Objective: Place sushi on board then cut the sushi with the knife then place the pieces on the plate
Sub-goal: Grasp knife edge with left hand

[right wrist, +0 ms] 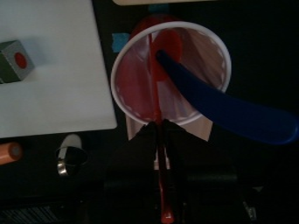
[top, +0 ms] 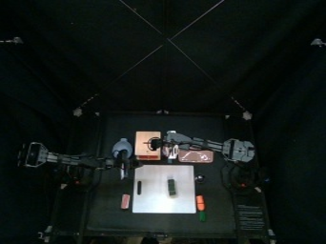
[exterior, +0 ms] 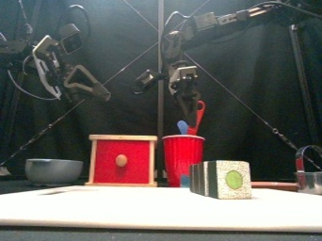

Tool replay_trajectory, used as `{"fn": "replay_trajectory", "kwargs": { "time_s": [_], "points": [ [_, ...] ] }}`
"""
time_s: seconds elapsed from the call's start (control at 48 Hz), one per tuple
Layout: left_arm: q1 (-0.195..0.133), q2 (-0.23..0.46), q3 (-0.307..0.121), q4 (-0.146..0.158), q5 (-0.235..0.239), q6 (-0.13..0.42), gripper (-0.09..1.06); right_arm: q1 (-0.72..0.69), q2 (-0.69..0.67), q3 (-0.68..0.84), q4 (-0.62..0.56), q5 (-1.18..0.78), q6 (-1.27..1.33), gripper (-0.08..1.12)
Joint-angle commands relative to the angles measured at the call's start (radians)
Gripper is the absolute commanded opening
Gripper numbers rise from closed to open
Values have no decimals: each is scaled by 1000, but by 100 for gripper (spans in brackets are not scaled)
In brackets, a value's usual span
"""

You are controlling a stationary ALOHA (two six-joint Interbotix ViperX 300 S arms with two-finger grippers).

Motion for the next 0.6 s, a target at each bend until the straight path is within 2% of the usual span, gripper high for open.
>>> {"fn": "replay_trajectory", "kwargs": {
  "time_s": [0.021,0.292,0.604],
  "points": [
    [3,-3,-11,0,-5,-2,-2,-6,-60,-38,-2,8,-2,38],
    [3,-12,-11,0,-5,-3,-2,-9,-153,-35,-2,18,5,38],
    [3,-80,-11,2,-5,3,-2,-8,-341,-20,-9,9,21,38]
  ]
}}
